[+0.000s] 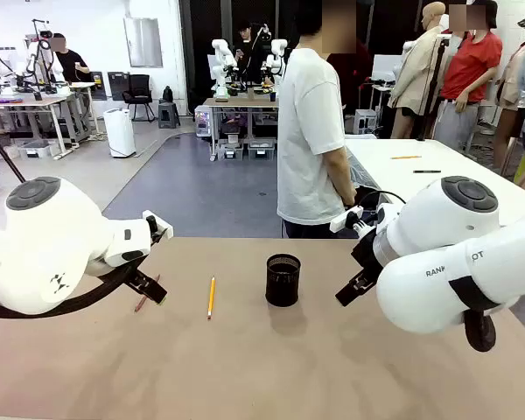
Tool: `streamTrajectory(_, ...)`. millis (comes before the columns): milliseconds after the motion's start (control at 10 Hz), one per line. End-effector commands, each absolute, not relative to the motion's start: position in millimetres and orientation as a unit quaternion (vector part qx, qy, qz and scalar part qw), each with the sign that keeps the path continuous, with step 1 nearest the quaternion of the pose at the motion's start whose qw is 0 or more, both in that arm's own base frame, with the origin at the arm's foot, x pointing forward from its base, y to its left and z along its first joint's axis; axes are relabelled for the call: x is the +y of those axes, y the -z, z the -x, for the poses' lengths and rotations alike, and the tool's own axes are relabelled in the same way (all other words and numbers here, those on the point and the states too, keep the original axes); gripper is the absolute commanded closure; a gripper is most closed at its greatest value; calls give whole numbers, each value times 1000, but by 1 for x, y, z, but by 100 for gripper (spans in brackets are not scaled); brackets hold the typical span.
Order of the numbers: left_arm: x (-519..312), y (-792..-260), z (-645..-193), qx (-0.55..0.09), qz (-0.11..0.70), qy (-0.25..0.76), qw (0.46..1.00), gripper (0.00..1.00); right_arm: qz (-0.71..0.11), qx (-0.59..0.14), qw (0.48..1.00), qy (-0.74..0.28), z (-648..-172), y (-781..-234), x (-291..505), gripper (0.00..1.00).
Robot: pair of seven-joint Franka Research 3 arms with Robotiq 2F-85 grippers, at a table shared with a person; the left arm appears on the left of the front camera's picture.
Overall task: Place the pens into the pen holder.
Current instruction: Pick up a writing instrument from the table and place it into the Pen holder.
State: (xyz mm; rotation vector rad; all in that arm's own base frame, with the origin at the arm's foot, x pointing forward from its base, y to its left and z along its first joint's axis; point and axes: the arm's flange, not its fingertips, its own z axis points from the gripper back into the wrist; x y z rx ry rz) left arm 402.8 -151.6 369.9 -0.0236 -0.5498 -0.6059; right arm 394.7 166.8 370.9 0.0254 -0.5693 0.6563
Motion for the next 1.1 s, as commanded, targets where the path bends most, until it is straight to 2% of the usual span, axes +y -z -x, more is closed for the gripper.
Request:
streamTrajectory(0, -152, -370, -403, -268, 12, 295, 917, 0, -12, -276, 907, -318, -395, -371, 167, 0)
streamTrajectory(1000, -152, -370, -403, -268, 12, 295, 917, 0, -12, -276, 907, -318, -395, -371, 167, 0)
